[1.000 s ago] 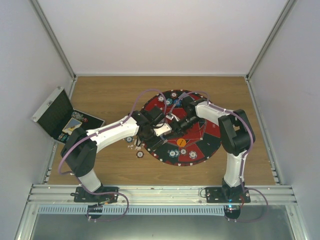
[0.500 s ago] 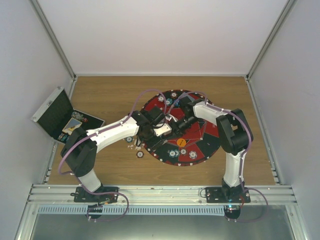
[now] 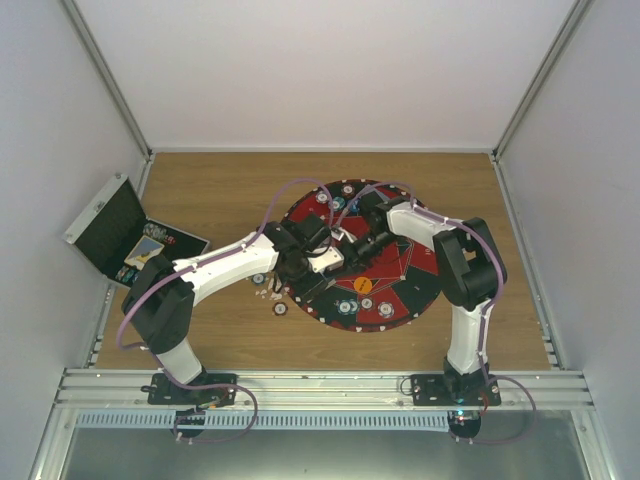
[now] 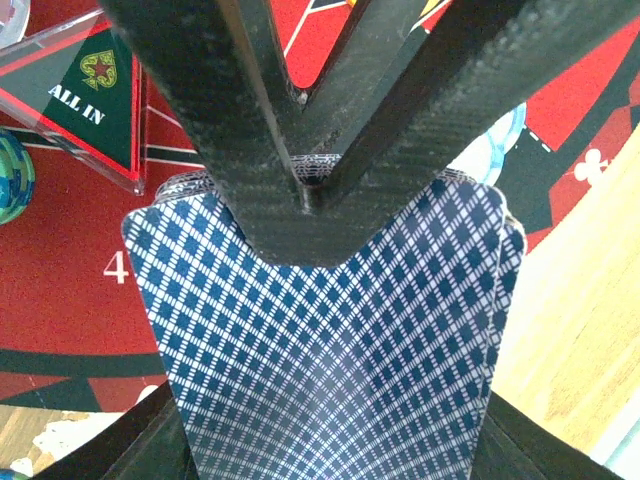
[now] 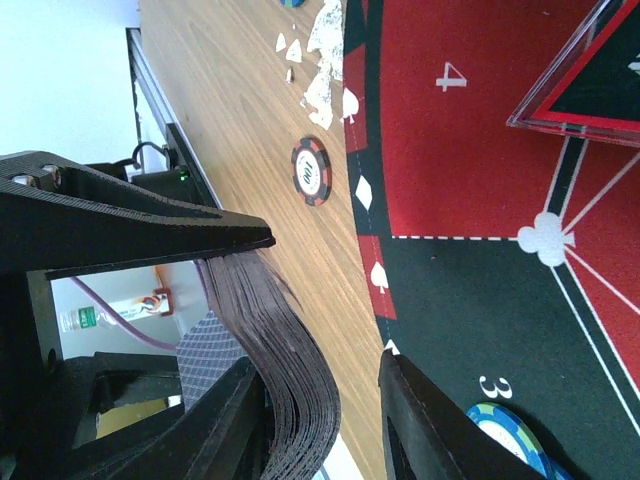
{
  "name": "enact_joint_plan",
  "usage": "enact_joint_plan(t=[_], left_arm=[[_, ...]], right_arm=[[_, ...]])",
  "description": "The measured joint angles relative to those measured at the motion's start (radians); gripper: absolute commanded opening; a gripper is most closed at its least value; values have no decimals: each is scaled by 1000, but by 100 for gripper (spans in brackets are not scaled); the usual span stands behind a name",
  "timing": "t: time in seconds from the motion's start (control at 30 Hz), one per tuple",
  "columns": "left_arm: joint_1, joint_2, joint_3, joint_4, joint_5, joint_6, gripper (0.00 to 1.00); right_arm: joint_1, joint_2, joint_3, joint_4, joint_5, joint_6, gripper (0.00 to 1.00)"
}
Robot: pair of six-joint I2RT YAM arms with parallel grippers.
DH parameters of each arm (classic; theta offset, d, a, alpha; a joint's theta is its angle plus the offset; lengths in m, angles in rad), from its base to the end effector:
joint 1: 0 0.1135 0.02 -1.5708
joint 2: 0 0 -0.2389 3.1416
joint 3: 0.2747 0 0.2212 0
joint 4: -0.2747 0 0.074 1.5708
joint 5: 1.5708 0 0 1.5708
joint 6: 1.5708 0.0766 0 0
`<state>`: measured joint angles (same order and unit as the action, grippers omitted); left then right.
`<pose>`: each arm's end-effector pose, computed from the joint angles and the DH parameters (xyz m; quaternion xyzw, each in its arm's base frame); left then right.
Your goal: Distribute texas hold em gaming equipment
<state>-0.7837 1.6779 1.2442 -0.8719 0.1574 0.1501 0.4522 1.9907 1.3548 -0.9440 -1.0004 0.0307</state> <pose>0.2063 -0.2225 0.1716 0.4541 0.8777 -0.1151 0.1010 0.2626 0.1992 0.1381 0.1814 -0.8585 -0.4647 0.1186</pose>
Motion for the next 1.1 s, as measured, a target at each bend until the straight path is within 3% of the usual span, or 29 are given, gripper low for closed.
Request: enact_joint_plan(t=[0.5, 0.67, 0.83, 1.1], left_arm=[[0, 0, 0, 8, 0, 0, 55], [0, 0, 0, 8, -1, 0, 55], [0, 0, 0, 7, -2, 0, 55], [0, -1, 0, 8, -3, 0, 55]], right_arm=[[-20, -21, 0, -3, 9, 0, 25], [-21, -24, -1, -2, -1, 2, 19], [-22, -34, -2, 0, -12, 4, 2], [-27, -51, -3, 1, -14, 2, 1]])
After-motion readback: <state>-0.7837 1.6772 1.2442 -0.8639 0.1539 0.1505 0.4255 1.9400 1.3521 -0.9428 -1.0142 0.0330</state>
